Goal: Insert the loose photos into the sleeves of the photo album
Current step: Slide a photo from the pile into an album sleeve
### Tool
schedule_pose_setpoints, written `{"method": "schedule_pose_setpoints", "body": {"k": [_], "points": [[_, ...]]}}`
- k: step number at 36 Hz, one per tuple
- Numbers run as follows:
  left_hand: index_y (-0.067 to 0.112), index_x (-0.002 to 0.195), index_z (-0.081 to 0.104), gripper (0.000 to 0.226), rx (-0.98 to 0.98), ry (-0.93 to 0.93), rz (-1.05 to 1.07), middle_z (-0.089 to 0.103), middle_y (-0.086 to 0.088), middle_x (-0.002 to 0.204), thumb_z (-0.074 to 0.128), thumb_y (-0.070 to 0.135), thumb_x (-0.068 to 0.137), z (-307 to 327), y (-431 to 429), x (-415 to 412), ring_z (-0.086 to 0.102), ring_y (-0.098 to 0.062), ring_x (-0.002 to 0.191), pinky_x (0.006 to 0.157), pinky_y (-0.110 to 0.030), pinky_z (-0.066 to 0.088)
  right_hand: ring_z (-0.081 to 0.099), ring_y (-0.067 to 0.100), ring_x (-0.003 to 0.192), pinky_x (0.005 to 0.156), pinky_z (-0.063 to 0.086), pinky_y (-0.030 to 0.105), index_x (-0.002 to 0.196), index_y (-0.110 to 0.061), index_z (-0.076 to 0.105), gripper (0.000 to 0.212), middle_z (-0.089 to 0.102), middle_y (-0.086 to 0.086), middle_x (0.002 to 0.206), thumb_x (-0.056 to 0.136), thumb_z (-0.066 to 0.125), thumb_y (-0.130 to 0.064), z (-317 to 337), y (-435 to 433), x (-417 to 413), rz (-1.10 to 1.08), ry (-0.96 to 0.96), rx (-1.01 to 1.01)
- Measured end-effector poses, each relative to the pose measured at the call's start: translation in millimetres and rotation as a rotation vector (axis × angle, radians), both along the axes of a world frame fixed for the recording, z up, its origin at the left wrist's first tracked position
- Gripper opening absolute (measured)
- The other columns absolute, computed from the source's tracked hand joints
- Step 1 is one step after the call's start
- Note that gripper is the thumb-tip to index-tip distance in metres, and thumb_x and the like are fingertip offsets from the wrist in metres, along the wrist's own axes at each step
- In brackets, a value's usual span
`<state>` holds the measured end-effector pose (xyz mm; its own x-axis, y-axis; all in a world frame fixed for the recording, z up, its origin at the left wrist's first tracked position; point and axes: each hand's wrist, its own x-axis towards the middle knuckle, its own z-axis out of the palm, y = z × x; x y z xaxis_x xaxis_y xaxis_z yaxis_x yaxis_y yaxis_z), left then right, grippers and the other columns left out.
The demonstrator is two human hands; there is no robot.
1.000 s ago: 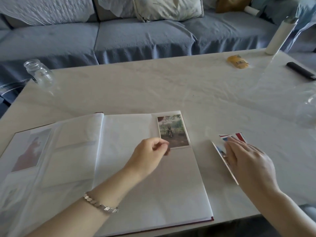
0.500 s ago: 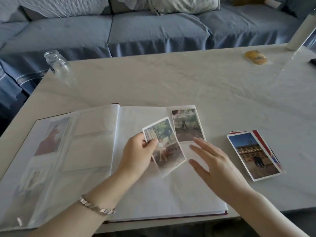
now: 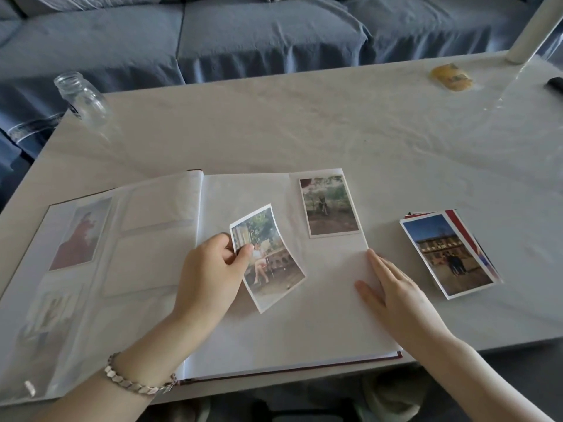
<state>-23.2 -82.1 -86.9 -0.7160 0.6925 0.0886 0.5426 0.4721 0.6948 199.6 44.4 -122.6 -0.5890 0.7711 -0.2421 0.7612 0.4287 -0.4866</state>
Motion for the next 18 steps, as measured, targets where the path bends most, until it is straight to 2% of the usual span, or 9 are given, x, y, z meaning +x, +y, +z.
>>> {"method": "schedule_pose_setpoints", "body": {"k": [2,6,8,10,13,18], "points": [[-0.005,0.067,0.053,0.033,0.012,0.046,-0.007,0.052,-0.012,0.046,0.064,0.019,0.086,1.0,0.5,-1.4,0.037,-0.027,0.047,0.046,-0.028,0.028,0.026,0.013,0.138,0.110,0.019,0.022,0.148,-0.021,0.019,0.062,0.025,-0.007,0.153,0.095,0.043,-0.040,0.1,-1.2,0.0,-0.005,-0.002,-0.002],[-0.005,0.066,0.051,0.033,0.042,0.103,-0.012,0.056,-0.010,0.047,0.064,0.019,0.086,3.2,0.3,-1.7,0.046,-0.036,0.052,0.051,-0.033,0.035,0.027,0.013,0.138,0.110,0.020,0.022,0.148,-0.021,0.019,0.061,0.025,-0.007,0.153,0.096,0.043,-0.039,1.8,-2.5,-0.1,-0.015,-0.004,-0.005],[-0.004,0.064,0.047,0.036,0.048,0.122,-0.025,0.054,-0.010,0.046,0.064,0.019,0.086,4.7,-0.5,0.5,0.040,-0.036,0.051,0.051,-0.033,0.034,0.026,0.012,0.138,0.109,0.019,0.020,0.148,-0.020,0.020,0.060,0.026,-0.006,0.153,0.096,0.044,-0.038,2.3,-2.4,-0.5,-0.010,-0.004,-0.002],[-0.003,0.061,0.043,0.039,0.038,0.136,-0.048,0.052,-0.010,0.044,0.065,0.019,0.085,5.7,-1.0,4.4,0.033,-0.031,0.049,0.050,-0.033,0.033,0.026,0.012,0.138,0.109,0.018,0.019,0.148,-0.020,0.020,0.060,0.026,-0.006,0.153,0.096,0.044,-0.037,2.5,-2.4,-0.7,-0.008,-0.004,-0.002],[-0.002,0.065,0.050,0.035,0.000,0.110,-0.097,0.054,-0.009,0.046,0.065,0.022,0.085,5.0,-2.5,12.0,0.037,-0.026,0.047,0.050,-0.033,0.033,0.026,0.012,0.138,0.108,0.019,0.019,0.148,-0.020,0.020,0.060,0.026,-0.006,0.153,0.096,0.044,-0.037,2.6,-2.7,-0.5,-0.015,-0.012,-0.009],[0.006,0.066,0.057,0.027,-0.113,-0.097,-0.174,0.049,0.003,0.040,0.067,0.023,0.084,-6.2,-3.7,23.1,0.037,-0.010,0.040,0.045,-0.022,0.028,0.029,0.014,0.137,0.108,0.022,0.022,0.148,-0.023,0.021,0.061,0.027,-0.007,0.152,0.095,0.045,-0.039,1.4,-2.9,-0.2,-0.036,0.000,-0.027]]}}
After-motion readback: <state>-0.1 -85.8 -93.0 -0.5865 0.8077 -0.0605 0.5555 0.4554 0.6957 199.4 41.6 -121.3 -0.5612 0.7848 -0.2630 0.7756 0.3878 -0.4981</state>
